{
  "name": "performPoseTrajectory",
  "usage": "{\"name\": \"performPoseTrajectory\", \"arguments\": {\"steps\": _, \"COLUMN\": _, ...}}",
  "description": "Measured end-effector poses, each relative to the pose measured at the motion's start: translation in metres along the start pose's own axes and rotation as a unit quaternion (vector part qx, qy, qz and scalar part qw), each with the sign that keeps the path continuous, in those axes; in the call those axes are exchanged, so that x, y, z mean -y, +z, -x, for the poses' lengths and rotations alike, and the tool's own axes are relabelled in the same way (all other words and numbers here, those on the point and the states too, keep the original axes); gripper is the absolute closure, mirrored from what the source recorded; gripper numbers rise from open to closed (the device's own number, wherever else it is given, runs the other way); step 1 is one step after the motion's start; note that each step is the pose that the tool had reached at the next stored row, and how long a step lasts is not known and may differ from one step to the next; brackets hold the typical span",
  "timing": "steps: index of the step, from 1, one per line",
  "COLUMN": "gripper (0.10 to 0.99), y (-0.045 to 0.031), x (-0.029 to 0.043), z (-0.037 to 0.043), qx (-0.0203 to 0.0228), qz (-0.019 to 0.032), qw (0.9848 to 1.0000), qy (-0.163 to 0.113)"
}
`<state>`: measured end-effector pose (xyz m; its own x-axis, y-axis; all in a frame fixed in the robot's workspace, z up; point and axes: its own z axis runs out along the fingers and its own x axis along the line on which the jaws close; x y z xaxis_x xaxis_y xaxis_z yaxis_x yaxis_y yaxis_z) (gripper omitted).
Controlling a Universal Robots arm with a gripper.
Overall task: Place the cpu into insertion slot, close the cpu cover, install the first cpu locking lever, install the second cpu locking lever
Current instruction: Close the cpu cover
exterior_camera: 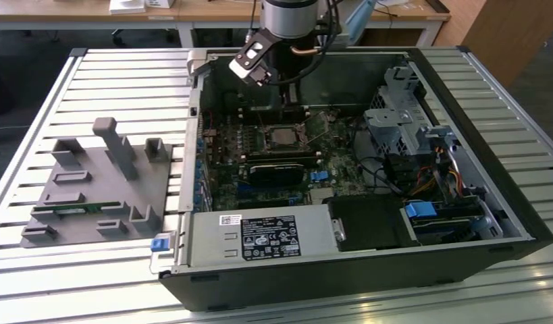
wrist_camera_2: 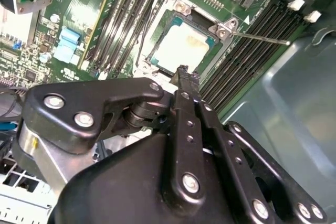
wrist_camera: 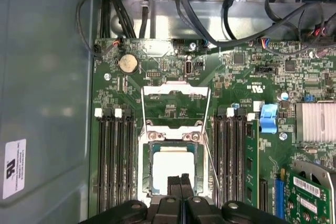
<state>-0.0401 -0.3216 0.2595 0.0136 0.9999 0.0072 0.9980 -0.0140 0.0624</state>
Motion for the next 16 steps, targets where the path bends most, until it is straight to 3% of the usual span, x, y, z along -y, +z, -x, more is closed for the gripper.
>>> {"name": "performPoseTrajectory", "arguments": {"steps": 4, "gripper": 0.969, "y": 0.0003, "x": -0.0057, "z": -0.0001, "qx": -0.0001, "qz": 0.0000, "qw": 1.0000, "qy": 0.000}}
{"name": "performPoseTrajectory", "arguments": {"steps": 8, "gripper": 0.969, "y": 0.0011, "x": -0.0189, "z": -0.0002, "qx": -0.0073, "qz": -0.0031, "qw": 1.0000, "qy": 0.001}}
{"name": "performPoseTrajectory", "arguments": {"steps": 11, "gripper": 0.969, "y": 0.0016, "x": -0.0259, "z": -0.0004, "qx": -0.0153, "qz": -0.0095, "qw": 0.9998, "qy": 0.001}}
{"name": "performPoseTrajectory", "arguments": {"steps": 13, "gripper": 0.969, "y": 0.0019, "x": -0.0310, "z": -0.0004, "qx": -0.0154, "qz": -0.0166, "qw": 0.9997, "qy": 0.001}}
{"name": "performPoseTrajectory", "arguments": {"steps": 16, "gripper": 0.969, "y": 0.0023, "x": -0.0382, "z": -0.0005, "qx": -0.0153, "qz": -0.0215, "qw": 0.9997, "qy": 0.001}}
